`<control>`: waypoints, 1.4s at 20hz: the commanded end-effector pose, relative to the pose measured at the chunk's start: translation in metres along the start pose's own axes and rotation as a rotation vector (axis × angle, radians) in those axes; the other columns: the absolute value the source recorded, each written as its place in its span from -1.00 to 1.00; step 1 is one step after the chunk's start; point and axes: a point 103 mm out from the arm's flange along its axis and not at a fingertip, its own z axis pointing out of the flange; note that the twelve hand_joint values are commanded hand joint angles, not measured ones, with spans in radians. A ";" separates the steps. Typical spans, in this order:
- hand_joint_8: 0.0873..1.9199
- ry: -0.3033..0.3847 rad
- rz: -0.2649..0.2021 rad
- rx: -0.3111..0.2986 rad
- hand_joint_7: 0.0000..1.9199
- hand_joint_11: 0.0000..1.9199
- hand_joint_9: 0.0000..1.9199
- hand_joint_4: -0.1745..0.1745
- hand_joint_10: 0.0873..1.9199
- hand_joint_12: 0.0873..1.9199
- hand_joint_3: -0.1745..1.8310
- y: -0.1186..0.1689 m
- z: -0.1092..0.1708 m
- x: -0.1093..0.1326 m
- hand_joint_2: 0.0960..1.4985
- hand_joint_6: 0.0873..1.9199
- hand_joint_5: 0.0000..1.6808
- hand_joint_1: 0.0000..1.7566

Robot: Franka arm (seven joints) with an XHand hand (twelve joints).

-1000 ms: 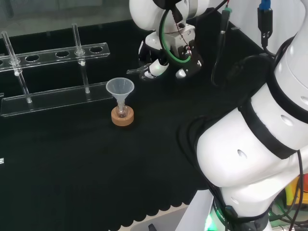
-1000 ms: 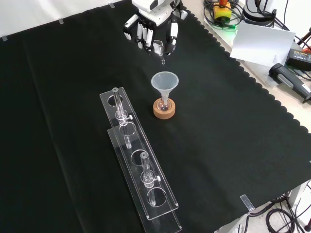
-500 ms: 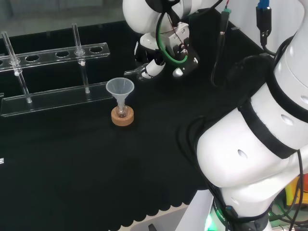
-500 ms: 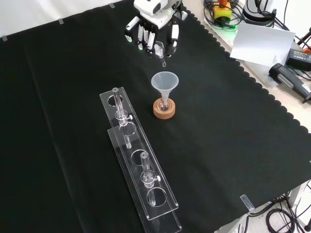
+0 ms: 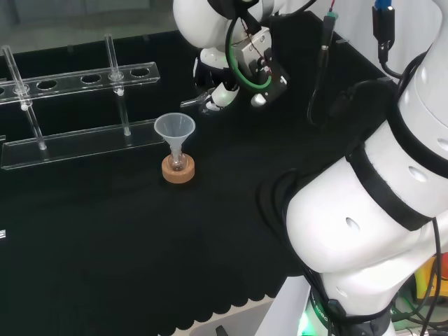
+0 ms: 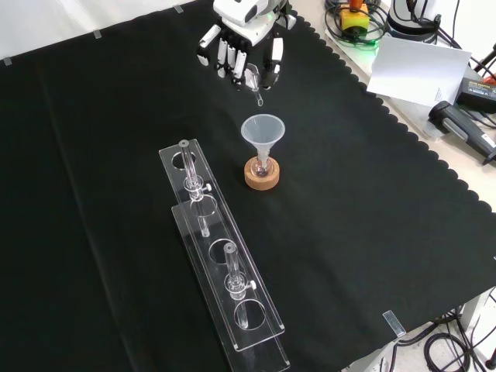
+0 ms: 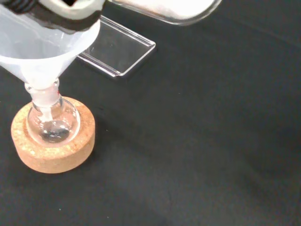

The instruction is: Pour all the NaCl from the weighing funnel into the round-bottom flask.

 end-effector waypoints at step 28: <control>-1.00 -0.228 -0.084 0.074 0.65 -1.00 0.28 1.00 -0.96 0.65 -0.50 0.017 -0.019 -0.004 0.03 -0.52 0.53 0.25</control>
